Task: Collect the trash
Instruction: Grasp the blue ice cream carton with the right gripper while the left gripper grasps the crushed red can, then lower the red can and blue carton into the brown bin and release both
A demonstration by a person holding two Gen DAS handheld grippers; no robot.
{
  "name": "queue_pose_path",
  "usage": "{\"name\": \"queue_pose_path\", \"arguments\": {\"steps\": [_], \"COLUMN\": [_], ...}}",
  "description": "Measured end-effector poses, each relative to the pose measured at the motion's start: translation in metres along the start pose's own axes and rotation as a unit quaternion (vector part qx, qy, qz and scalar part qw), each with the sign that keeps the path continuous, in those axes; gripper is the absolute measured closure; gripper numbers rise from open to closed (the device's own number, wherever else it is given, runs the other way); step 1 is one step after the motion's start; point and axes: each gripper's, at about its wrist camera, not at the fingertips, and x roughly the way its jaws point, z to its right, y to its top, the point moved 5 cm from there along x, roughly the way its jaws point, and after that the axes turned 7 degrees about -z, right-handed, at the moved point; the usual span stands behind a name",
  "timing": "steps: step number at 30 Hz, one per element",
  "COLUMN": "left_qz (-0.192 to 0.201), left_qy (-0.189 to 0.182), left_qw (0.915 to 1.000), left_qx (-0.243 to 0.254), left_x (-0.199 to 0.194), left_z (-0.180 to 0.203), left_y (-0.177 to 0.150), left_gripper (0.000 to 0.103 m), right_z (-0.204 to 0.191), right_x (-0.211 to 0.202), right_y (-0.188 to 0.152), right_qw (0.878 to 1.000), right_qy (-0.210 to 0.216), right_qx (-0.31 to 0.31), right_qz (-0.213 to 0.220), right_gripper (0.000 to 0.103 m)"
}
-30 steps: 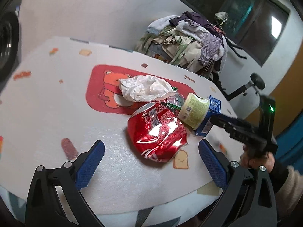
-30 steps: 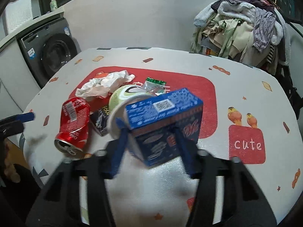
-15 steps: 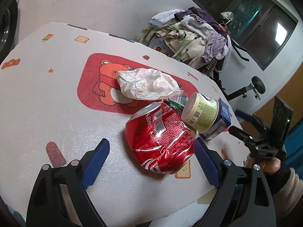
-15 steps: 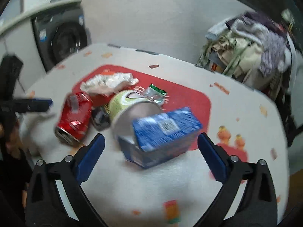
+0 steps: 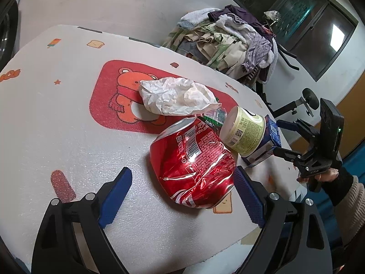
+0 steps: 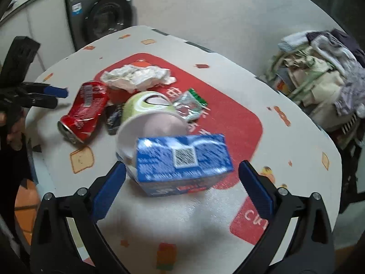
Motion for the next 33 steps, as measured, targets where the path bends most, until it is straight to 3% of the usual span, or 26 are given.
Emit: {"name": "queue_pose_path", "arguments": {"steps": [6,11,15,26,33], "left_qz": [-0.005,-0.01,-0.013,-0.026,-0.019], "left_qy": [-0.006,-0.013,-0.018,-0.032,-0.055], "left_qw": [1.0,0.9998,0.9995,0.9977,0.9946], "left_qx": [-0.002,-0.014,-0.025,-0.054,-0.086], "left_x": [0.006,0.011,0.014,0.029,0.036], "left_z": [0.0,-0.004,-0.008,-0.015,-0.026], "left_y": [0.0,-0.001,0.001,0.009,0.016], "left_gripper": [0.015,0.015,0.015,0.032,0.045], "right_z": [-0.001,0.004,0.008,0.012,0.012], "right_x": [0.012,0.02,0.018,-0.013,-0.025], "right_y": [0.006,0.007,0.006,-0.003,-0.016], "right_qw": [1.0,0.998,0.997,0.989,0.981], "right_qy": [0.003,0.046,0.056,0.027,0.041], "right_qx": [-0.002,0.03,0.059,0.117,0.154], "right_qz": [-0.01,-0.006,0.018,0.091,0.113], "right_gripper": [0.006,0.007,0.021,0.022,0.022]}}
